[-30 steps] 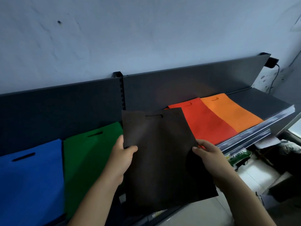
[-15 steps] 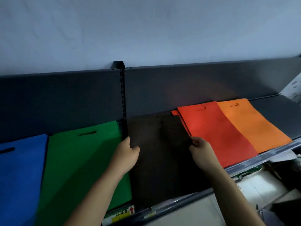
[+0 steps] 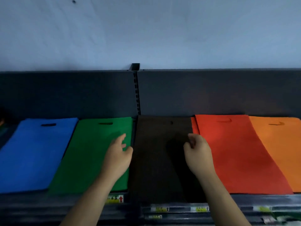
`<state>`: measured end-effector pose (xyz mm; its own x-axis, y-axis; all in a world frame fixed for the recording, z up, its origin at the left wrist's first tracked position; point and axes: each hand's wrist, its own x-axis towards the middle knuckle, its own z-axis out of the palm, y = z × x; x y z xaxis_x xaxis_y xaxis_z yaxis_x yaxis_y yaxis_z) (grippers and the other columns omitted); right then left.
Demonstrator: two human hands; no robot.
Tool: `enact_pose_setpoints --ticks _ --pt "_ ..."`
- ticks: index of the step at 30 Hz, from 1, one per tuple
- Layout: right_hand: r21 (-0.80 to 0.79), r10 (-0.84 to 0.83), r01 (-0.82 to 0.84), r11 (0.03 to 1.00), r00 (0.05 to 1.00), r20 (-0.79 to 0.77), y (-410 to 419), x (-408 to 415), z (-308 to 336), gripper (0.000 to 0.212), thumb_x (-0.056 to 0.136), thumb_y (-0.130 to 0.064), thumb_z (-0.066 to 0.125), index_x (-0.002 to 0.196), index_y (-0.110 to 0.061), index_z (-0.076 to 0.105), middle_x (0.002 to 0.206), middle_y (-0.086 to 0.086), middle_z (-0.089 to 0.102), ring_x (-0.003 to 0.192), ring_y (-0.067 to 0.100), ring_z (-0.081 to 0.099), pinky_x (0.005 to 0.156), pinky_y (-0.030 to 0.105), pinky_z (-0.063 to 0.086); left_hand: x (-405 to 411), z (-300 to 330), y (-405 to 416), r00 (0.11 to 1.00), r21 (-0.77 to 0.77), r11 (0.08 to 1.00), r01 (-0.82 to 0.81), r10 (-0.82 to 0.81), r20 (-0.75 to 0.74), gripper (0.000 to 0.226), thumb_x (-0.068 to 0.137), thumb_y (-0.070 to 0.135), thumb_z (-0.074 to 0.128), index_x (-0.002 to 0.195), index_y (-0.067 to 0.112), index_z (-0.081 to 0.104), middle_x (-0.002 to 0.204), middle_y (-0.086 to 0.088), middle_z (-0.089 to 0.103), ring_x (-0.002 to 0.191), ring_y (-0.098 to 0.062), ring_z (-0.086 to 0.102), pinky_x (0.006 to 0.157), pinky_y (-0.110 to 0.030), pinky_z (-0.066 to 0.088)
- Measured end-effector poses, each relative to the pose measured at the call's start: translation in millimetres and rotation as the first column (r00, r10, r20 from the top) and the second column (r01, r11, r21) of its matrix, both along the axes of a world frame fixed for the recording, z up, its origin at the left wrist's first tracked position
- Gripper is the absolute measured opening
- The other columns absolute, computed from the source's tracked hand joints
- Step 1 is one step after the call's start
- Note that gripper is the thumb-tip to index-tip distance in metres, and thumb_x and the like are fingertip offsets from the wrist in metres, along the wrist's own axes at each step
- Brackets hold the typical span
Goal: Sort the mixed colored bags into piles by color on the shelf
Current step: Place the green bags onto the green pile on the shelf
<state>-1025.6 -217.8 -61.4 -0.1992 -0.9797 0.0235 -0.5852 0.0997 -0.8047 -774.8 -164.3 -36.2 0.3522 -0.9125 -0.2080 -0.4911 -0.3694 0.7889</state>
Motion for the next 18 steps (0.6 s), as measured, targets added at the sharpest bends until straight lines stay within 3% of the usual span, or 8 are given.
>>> enact_pose_setpoints --ticks 3,5,8,10,12,13,16,18 --pt "0.04 0.148 -0.155 0.987 0.98 0.13 2 25 4 0.031 0.097 -0.001 0.06 0.125 -0.013 0.068 0.117 0.002 0.071 0.106 0.012 0.066 0.099 0.027 0.05 15 -1 29 0.996 -0.017 0.997 -0.08 0.079 -0.029 0.058 0.104 0.023 0.053 0.158 0.03 0.032 0.155 0.006 0.045 0.099 0.009 0.06 0.066 -0.017 0.053" --pt "0.075 0.242 -0.26 0.963 0.951 0.192 8 45 6 0.029 0.1 -0.003 0.06 0.125 -0.016 0.068 0.116 -0.002 0.071 0.106 0.011 0.066 0.096 0.026 0.052 28 0 51 0.988 -0.025 0.989 -0.148 0.147 -0.041 0.057 0.105 0.025 0.052 0.159 0.03 0.031 0.154 0.01 0.044 0.088 0.021 0.056 0.059 -0.009 0.05" --pt "0.103 0.366 -0.396 0.912 0.902 0.231 21 81 8 0.023 0.103 -0.01 0.061 0.122 -0.021 0.067 0.112 -0.008 0.07 0.097 0.005 0.065 0.076 0.017 0.048 49 7 86 0.97 -0.058 0.969 -0.241 0.239 -0.047 0.056 0.106 0.025 0.05 0.158 0.028 0.031 0.155 0.014 0.041 0.113 0.015 0.052 0.06 0.002 0.042" --pt "0.087 0.49 -0.516 0.852 0.845 0.212 38 117 8 0.019 0.104 -0.011 0.061 0.119 -0.022 0.065 0.105 -0.007 0.07 0.079 0.002 0.064 0.064 0.019 0.048 73 9 117 0.948 -0.091 0.944 -0.319 0.315 -0.053 0.056 0.106 0.027 0.05 0.159 0.029 0.031 0.157 0.015 0.039 0.129 -0.001 0.048 0.063 0.0 0.043" --pt "0.078 0.602 -0.624 0.778 0.775 0.195 55 160 7 0.019 0.104 -0.01 0.061 0.118 -0.022 0.064 0.1 -0.006 0.068 0.059 0.001 0.058 0.053 0.016 0.045 101 14 148 0.917 -0.124 0.909 -0.399 0.391 -0.08 0.056 0.106 0.028 0.05 0.159 0.031 0.03 0.157 0.015 0.039 0.129 -0.003 0.049 0.07 -0.008 0.044" --pt "0.072 0.641 -0.664 0.745 0.741 0.199 63 179 8 0.018 0.103 -0.011 0.062 0.117 -0.022 0.064 0.101 -0.006 0.069 0.059 0.0 0.058 0.054 0.013 0.045 114 16 159 0.9 -0.135 0.891 -0.434 0.424 -0.098 0.056 0.107 0.028 0.05 0.159 0.032 0.03 0.157 0.016 0.039 0.124 0.0 0.051 0.075 -0.012 0.043" --pt "0.045 0.707 -0.741 0.67 0.656 0.264 89 246 15 0.013 0.101 -0.012 0.066 0.11 -0.022 0.068 0.109 -0.009 0.07 0.092 0.0 0.065 0.081 0.013 0.051 163 22 203 0.844 -0.172 0.827 -0.535 0.514 -0.155 0.055 0.107 0.031 0.05 0.158 0.034 0.03 0.152 0.018 0.041 0.103 0.012 0.054 0.074 -0.017 0.042" --pt "0.06 0.72 -0.771 0.634 0.617 0.316 104 286 25 0.011 0.102 -0.011 0.066 0.109 -0.02 0.069 0.108 -0.006 0.071 0.099 0.01 0.068 0.088 0.02 0.052 194 24 228 0.821 -0.187 0.8 -0.571 0.545 -0.171 0.055 0.106 0.034 0.051 0.158 0.034 0.031 0.151 0.018 0.043 0.119 0.001 0.053 0.081 -0.021 0.042"
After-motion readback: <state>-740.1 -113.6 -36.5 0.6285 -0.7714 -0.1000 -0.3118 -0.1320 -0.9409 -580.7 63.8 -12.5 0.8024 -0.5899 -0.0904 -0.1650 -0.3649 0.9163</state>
